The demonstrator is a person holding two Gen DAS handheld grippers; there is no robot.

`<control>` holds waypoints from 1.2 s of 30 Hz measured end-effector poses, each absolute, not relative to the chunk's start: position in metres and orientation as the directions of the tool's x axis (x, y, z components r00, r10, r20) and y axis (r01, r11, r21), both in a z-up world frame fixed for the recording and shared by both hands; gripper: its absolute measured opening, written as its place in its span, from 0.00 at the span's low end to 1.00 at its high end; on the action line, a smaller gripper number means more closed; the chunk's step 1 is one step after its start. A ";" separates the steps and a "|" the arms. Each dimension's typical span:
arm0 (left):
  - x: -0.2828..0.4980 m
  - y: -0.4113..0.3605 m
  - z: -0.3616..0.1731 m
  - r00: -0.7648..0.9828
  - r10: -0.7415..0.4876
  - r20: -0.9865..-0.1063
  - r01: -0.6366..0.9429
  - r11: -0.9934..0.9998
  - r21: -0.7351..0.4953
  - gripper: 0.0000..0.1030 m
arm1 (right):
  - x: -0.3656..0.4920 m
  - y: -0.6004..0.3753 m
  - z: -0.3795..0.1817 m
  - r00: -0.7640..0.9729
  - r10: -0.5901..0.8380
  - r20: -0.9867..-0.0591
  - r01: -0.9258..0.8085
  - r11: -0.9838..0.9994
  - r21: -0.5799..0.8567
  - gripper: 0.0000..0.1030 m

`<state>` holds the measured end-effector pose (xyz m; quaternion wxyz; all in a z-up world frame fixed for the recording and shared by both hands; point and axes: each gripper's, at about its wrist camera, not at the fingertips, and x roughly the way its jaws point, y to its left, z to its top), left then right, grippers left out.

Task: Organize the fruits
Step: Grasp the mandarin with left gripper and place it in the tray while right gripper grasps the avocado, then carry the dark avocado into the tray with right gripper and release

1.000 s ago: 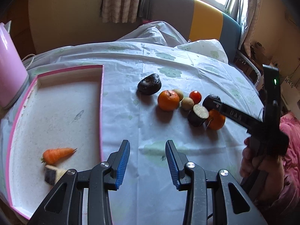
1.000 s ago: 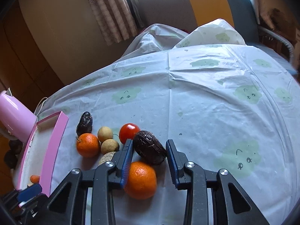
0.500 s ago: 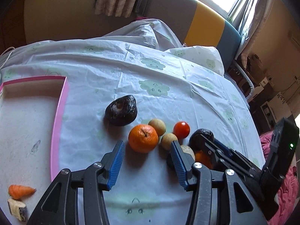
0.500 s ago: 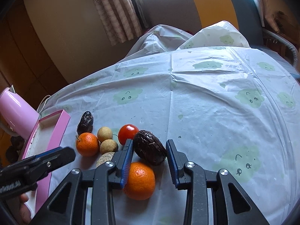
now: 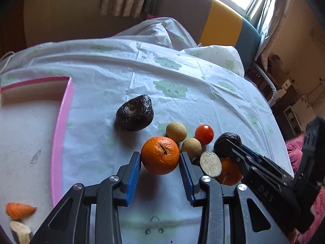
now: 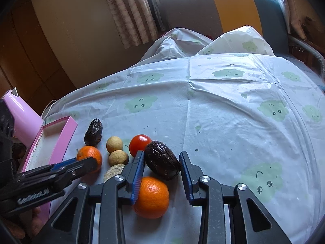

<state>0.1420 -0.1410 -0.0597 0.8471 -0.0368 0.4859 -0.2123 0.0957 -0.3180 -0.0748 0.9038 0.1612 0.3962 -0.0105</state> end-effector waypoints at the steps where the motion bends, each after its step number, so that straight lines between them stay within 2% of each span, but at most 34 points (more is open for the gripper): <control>1: 0.139 -0.139 -0.057 0.448 -0.391 -0.804 0.330 0.908 -0.257 0.38 | 0.095 -0.319 -0.074 0.686 0.105 -0.720 0.152 0.947 0.282 0.34; 10: 0.121 -0.090 -0.029 0.528 -0.335 -0.781 0.261 0.938 -0.226 0.38 | 0.074 -0.327 -0.059 0.702 0.048 -0.711 0.197 0.946 0.259 0.34; 24: 0.123 0.054 -0.037 0.609 -0.069 -0.790 -0.057 0.990 -0.131 0.38 | 0.049 -0.315 -0.036 0.727 0.000 -0.686 0.190 0.961 0.202 0.34; 28: 0.114 0.073 -0.042 0.602 -0.042 -0.797 -0.111 0.984 -0.136 0.38 | 0.045 -0.299 -0.026 0.740 0.009 -0.672 0.152 0.972 0.180 0.34; 36: 0.090 0.081 -0.042 0.612 -0.047 -0.790 -0.117 0.982 -0.149 0.40 | 0.043 -0.250 -0.013 0.745 0.107 -0.659 0.014 0.984 0.175 0.34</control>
